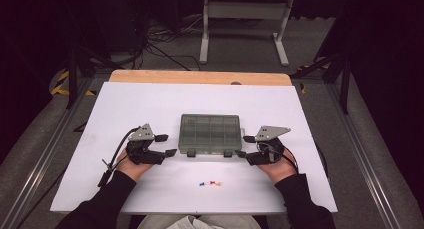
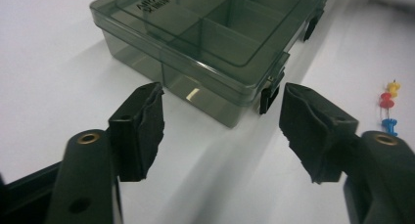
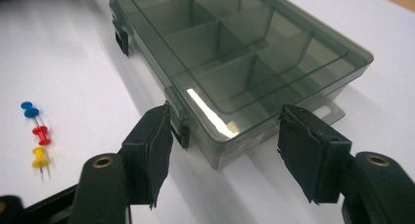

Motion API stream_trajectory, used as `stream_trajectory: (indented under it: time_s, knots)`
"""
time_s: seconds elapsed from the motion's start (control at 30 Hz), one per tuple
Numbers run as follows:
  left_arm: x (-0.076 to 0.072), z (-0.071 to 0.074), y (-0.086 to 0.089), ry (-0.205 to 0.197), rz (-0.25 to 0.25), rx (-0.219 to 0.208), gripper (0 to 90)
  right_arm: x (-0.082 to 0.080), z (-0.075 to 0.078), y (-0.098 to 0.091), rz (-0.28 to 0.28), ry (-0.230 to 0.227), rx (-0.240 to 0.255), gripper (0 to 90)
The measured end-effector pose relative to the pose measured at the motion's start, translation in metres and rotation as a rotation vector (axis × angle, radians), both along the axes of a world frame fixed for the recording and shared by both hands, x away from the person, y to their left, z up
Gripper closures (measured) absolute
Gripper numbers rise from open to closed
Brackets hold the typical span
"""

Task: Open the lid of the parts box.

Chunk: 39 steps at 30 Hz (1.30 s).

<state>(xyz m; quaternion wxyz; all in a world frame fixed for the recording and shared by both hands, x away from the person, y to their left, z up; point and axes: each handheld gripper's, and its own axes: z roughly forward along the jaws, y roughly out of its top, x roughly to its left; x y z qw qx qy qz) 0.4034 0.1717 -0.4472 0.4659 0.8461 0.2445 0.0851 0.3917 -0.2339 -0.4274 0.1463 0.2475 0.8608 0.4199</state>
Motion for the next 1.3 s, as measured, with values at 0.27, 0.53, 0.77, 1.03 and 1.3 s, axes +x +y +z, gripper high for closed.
stream_trajectory:
  time_s: [0.27, 0.53, 0.77, 1.03, 1.3]
  knots:
    - [0.001, -0.005, -0.006, 0.02, -0.026, 0.029, 46.1, 0.002, -0.005, -0.002, -0.008, 0.024, -0.009, 42.2]
    - [0.001, -0.008, -0.01, 0.021, -0.039, 0.056, 56.1, 0.003, -0.009, -0.002, -0.003, 0.034, -0.034, 51.3]
    - [0.0, -0.01, -0.013, 0.01, -0.047, 0.085, 63.4, 0.003, -0.011, -0.002, -0.001, 0.038, -0.048, 57.6]
    - [-0.001, -0.011, -0.015, 0.002, -0.047, 0.107, 68.9, 0.002, -0.012, -0.001, -0.003, 0.034, -0.055, 60.1]
    - [-0.001, -0.011, -0.017, -0.017, -0.048, 0.11, 70.7, 0.001, -0.012, 0.0, -0.005, 0.031, -0.067, 61.6]
